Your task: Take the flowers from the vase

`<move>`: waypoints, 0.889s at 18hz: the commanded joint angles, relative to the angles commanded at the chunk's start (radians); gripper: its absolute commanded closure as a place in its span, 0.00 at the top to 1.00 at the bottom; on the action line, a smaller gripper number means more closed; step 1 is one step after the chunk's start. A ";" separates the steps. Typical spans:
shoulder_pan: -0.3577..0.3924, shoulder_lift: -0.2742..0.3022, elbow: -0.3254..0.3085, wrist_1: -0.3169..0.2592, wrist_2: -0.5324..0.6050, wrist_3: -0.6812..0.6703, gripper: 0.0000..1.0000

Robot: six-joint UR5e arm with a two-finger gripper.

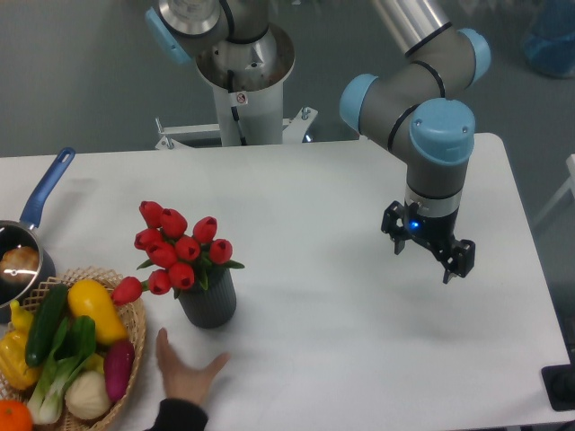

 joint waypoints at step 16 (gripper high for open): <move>-0.014 0.008 -0.113 0.012 -0.063 -0.008 1.00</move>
